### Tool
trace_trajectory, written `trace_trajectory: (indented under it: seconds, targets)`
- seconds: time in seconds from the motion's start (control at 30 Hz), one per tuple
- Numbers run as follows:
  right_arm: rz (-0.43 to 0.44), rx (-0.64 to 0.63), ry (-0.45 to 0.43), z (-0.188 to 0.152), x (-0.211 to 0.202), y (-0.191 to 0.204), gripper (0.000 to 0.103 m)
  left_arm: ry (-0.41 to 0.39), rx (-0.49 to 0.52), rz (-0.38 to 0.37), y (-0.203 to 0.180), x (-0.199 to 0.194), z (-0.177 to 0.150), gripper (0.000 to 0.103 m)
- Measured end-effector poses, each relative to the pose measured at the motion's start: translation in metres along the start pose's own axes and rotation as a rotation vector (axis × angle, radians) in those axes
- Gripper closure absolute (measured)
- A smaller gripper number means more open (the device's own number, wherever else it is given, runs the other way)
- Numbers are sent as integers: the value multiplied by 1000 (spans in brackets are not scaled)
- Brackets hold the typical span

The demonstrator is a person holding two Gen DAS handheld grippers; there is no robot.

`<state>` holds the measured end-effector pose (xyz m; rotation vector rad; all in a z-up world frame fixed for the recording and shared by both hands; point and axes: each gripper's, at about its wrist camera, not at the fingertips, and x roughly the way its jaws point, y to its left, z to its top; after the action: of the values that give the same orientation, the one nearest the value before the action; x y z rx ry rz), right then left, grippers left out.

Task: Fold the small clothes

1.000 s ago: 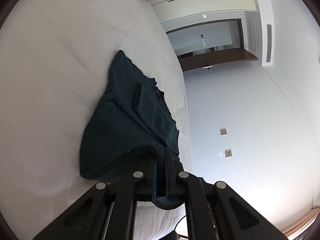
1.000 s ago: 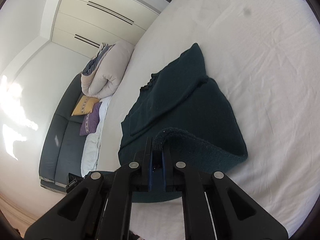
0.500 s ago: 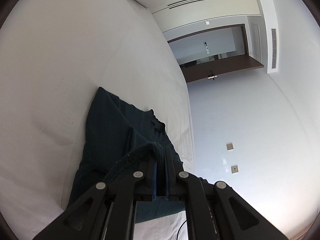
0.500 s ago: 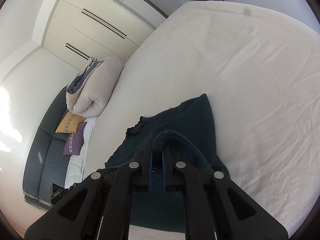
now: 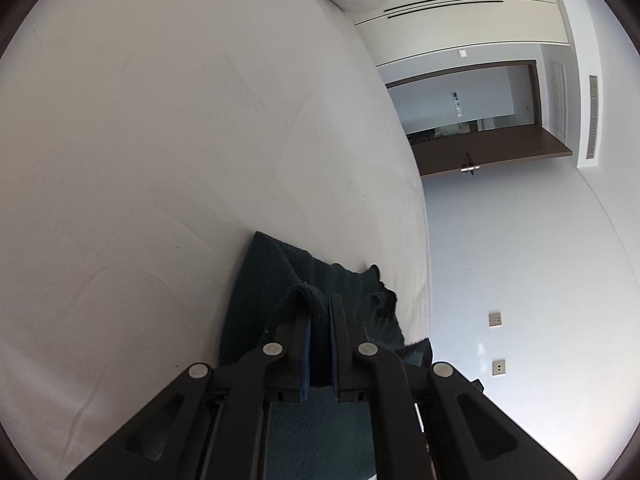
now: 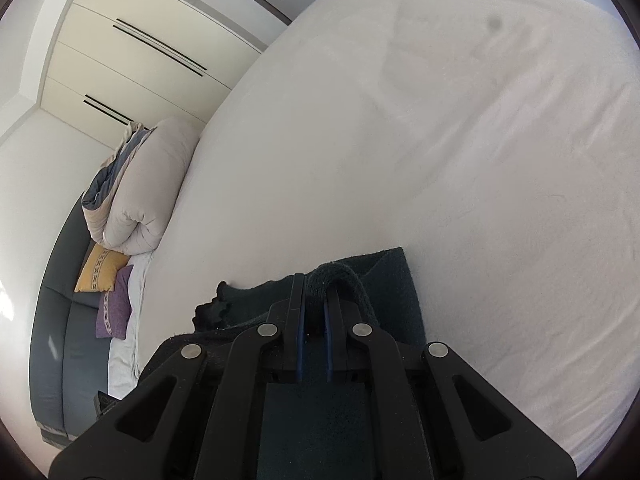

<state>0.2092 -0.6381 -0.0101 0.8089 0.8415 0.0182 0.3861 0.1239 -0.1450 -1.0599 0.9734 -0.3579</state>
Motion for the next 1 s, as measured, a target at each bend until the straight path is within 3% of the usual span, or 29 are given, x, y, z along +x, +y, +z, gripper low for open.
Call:
trace_trajectory:
  seconds: [0.03, 0.07, 0.1, 0.13, 0.17, 0.2, 0.33, 0.43, 0.57, 0.73, 0.83, 0.87, 0.9, 0.93, 1.0]
  targets:
    - [-40, 6, 25, 3, 14, 1, 89, 9, -3, 11, 4, 5, 1, 87]
    - [-63, 1, 39, 5, 25, 1, 79, 11, -6, 13, 6, 8, 1, 71]
    - [-61, -7, 40, 5, 32, 0, 71, -4, -3, 12, 7, 7, 0, 61]
    - [-32, -16, 27, 7, 35, 0, 52, -20, 5, 1, 7, 4, 0, 41]
    - [-3, -17, 10, 7, 34, 0, 44, -37, 13, 4, 7, 0, 1, 27]
    - [11, -17, -4, 5, 31, -4, 43, -55, 19, 12, 6, -5, 1, 25]
    - [-19, -16, -34, 8, 23, -9, 43, -87, 49, 23, -1, -21, -7, 25]
    - [-33, 12, -65, 0, 4, -19, 43, -116, 144, 67, -18, -29, -23, 25]
    - [-23, -86, -67, -23, -11, 2, 43, -109, 305, 116, -51, -17, -49, 25]
    - [53, -295, 43, -82, -1, 63, 43, -100, 548, 299, -79, 18, -86, 26]
    - [63, -360, 124, -106, 24, 83, 43, -69, 496, 366, -53, 30, -85, 37]
    - [47, -361, 145, -112, 32, 82, 43, -68, 476, 370, -42, 29, -83, 50]
    - [24, -347, 155, -114, 40, 76, 43, -76, 472, 372, -39, 27, -85, 56]
    - [9, -319, 143, -113, 44, 67, 46, -77, 472, 363, -34, 24, -84, 62]
    - [65, -248, 104, -112, 43, 46, 57, -70, 472, 346, -27, 22, -84, 65]
